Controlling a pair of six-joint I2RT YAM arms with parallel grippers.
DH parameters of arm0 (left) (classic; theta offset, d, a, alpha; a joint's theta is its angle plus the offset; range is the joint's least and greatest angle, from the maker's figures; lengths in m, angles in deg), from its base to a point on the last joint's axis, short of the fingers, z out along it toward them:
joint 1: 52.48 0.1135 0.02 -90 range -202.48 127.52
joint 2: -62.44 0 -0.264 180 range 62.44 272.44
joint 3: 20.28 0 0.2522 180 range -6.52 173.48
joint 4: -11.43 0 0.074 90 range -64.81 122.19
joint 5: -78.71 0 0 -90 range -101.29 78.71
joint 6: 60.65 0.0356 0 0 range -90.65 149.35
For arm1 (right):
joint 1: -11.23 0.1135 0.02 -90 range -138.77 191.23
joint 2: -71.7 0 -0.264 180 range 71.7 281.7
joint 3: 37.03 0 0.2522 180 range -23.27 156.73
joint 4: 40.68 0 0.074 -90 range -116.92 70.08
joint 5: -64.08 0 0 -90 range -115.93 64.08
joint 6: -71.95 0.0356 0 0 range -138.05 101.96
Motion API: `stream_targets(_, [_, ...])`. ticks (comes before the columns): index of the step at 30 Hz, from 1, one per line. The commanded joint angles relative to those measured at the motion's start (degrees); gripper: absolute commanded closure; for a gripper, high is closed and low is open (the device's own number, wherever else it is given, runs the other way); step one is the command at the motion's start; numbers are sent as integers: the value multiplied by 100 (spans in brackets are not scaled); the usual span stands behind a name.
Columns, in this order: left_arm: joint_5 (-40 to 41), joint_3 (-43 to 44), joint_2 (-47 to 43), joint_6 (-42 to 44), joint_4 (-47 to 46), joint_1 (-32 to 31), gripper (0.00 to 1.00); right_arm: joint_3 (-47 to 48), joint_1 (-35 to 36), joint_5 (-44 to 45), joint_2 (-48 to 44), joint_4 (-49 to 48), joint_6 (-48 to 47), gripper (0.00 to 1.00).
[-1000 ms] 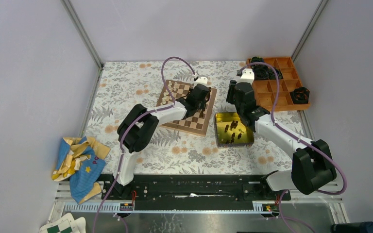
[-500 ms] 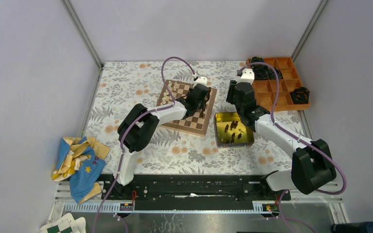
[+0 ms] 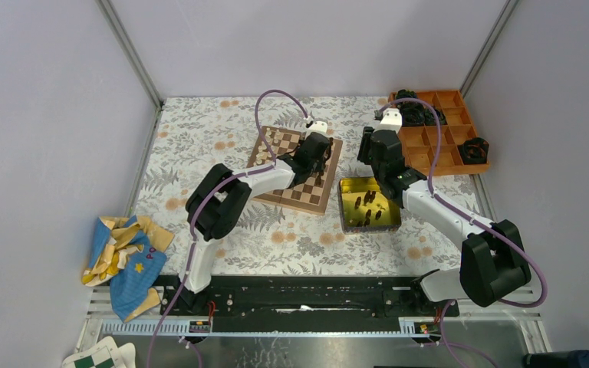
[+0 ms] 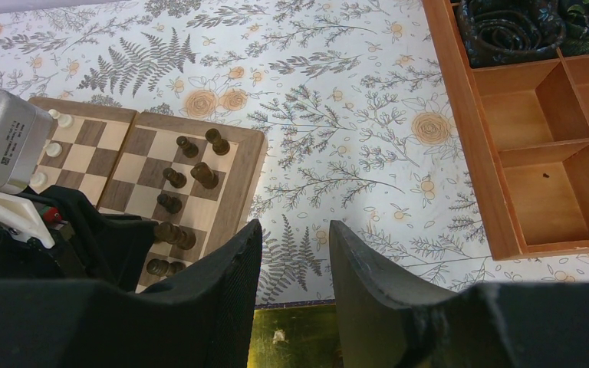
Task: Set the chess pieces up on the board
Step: Place the chess piece on the chessboard.
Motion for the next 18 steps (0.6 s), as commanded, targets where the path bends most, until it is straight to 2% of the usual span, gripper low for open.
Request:
stream_targets(1, [-9,167,64,27,-193,28,71,90,-40,-59,9,-273,62,56])
stream_targets(18, [218,-37,-464,-26,-131,28,68,72,-39,-131,-8,-255,61,56])
